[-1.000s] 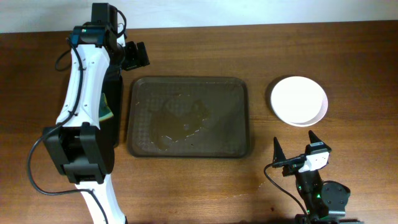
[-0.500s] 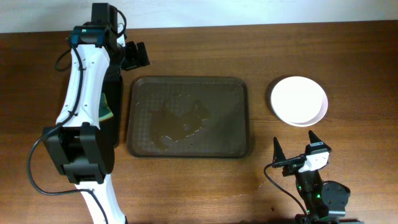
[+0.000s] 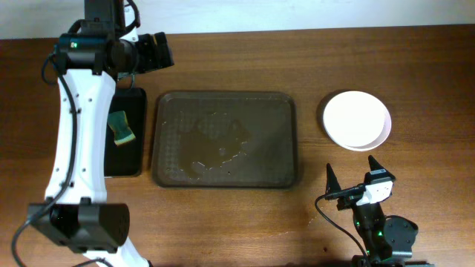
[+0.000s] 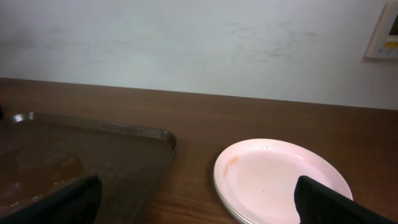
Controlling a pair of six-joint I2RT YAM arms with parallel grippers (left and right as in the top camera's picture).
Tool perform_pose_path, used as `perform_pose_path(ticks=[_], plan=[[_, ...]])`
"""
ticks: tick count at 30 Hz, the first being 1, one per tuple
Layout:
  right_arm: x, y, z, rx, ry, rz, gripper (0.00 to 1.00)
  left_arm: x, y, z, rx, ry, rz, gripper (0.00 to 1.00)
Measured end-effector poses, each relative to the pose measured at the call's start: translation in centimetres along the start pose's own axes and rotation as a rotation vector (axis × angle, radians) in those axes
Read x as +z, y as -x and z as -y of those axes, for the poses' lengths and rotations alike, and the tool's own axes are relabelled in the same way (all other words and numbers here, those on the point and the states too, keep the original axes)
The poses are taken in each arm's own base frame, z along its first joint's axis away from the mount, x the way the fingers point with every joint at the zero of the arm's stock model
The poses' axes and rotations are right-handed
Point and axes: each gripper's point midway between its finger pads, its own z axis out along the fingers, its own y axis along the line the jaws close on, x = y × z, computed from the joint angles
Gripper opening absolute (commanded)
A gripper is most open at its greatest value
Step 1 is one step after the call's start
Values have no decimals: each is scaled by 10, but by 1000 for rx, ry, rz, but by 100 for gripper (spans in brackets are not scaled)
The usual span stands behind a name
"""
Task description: Clean dirty plates on tray and stack at the side
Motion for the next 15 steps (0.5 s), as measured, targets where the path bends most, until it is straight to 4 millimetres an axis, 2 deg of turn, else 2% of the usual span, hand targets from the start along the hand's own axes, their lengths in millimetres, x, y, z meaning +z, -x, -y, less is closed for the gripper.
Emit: perform_pose_path(ticks=[8,15], plan=[[0,0,0,1,0,0,98,-57,-9,63,111,-111,89,99],[0,0,0,0,0,0,98,-99,-33,119,221,-227,131,99]])
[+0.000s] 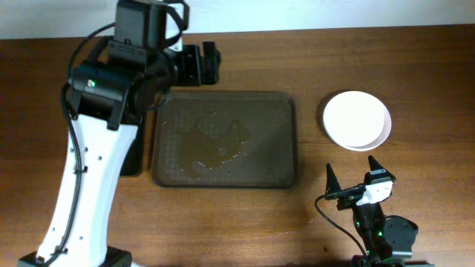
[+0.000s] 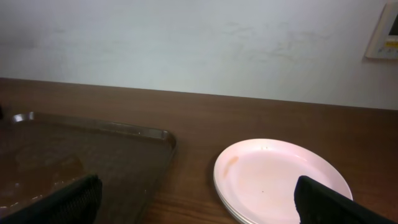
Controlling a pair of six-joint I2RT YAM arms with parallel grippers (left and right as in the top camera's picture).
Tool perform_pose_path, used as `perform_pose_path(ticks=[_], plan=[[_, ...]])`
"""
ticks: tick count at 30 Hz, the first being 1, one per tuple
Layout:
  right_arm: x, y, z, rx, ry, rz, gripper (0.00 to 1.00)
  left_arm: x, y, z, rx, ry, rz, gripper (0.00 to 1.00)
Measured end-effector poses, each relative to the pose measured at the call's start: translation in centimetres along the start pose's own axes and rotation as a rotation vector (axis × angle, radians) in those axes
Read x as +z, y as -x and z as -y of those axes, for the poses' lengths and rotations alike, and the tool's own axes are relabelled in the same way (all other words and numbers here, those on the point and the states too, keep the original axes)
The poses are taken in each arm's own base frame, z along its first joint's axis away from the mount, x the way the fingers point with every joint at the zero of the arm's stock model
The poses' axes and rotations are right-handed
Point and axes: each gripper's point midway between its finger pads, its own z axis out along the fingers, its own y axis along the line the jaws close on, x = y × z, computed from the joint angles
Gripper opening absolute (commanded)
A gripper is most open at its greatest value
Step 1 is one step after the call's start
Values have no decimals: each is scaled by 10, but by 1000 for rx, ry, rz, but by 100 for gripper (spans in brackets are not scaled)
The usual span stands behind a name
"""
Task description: Clean dirty plates on tray and stack at the side
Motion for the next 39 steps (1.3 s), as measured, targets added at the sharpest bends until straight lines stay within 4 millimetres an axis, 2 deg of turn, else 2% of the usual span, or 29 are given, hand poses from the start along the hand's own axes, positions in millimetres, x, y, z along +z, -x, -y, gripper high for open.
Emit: perform_pose_path(ticks=[5,12,15,17,19,22,24,25,26,29,34,39], plan=[[0,0,0,1,0,0,98,-3,-9,31,51,-57,-12,99],[0,0,0,0,0,0,98,-4,-10,33,54,-60,-10,99],[0,0,0,0,0,0,98,-11,-8,33,57,-59,3,99],[0,0,0,0,0,0,98,-19,-7,25,68,-17,30,99],[0,0,0,0,0,0,98,-34,0,5,76,89,111,99],[0,0,0,0,0,0,98,-59,-4,-35,62,238,212,99],[0,0,0,0,0,0,98,-75,-8,-70,47,315,303,99],[0,0,0,0,2,0,98,-79,-11,-80,50,330,330,99],[0,0,-1,0,4,0,98,-85,-26,-103,76,355,375,99],[0,0,-1,0,4,1,98,-87,-53,-119,177,339,467,99],[0,0,-1,0,5,1,98,-86,-111,-129,315,307,655,99],[0,0,-1,0,5,1,98,-66,-166,-138,381,284,746,99]])
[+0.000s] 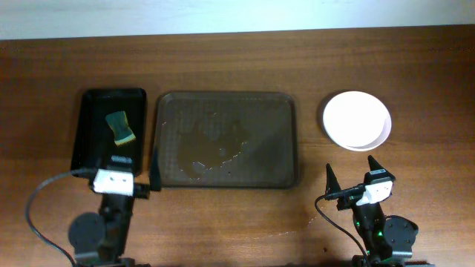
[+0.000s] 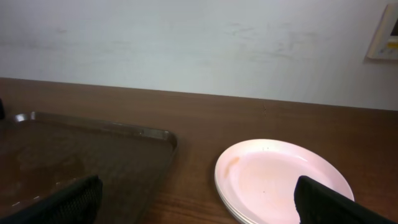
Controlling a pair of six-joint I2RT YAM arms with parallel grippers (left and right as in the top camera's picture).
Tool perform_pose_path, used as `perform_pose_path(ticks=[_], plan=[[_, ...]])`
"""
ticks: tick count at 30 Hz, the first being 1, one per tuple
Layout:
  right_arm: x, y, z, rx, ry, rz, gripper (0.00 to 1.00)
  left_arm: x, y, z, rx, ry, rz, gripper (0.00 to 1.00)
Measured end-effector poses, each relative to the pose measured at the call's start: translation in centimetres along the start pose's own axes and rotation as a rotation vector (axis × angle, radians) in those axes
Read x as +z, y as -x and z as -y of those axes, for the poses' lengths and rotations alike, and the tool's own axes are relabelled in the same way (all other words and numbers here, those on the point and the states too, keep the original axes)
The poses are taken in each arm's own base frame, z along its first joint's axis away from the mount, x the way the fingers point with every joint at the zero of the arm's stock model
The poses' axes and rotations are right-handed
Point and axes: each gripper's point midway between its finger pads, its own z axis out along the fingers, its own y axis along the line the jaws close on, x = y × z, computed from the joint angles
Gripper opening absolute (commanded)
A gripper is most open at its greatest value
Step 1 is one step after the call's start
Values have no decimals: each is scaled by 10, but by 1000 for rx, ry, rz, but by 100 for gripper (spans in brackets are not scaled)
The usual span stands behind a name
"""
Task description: Clean dirty plates on tray and stack at the side
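The brown tray (image 1: 223, 139) lies mid-table with wet patches and no plates on it; its right corner (image 2: 93, 155) shows in the right wrist view. A stack of white-pink plates (image 1: 356, 120) (image 2: 283, 180) sits on the table to the tray's right. My right gripper (image 1: 353, 172) (image 2: 199, 205) rests open near the front edge, a little short of the stack, holding nothing. At the front left my left gripper (image 1: 119, 174) is folded back at the near end of the black bin, its fingers spread; one finger is hard to make out against the bin.
A black bin (image 1: 89, 141) left of the tray holds a green-yellow sponge (image 1: 121, 127). A white wall runs behind the table's far edge. Cables trail from both arm bases at the front.
My left arm was raised over the tray's far-left corner; now it is folded down at the front left, and the black bin with the sponge is uncovered. The right arm has not moved.
My left arm first stretched over the black bin with its gripper near the far edge. Then it stood high, gripper over the tray's far-left corner. Now it rests at the front left. The tray stayed bare and the plate stack stayed at the right throughout.
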Motion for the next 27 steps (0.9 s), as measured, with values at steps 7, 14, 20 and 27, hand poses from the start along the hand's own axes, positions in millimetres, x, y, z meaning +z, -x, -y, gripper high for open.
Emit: perform_pose_path(ticks=[7,14,20,27], plan=[[0,0,0,-1,0,0,98,-14,-37,1,89,41,78,99],[0,0,0,0,0,0,98,-16,-85,8,217,31,-14,99],[0,0,0,0,0,0,98,-17,-99,6,218,36,-72,99],[0,0,0,0,0,0,99,-17,-100,6,220,38,-73,99]])
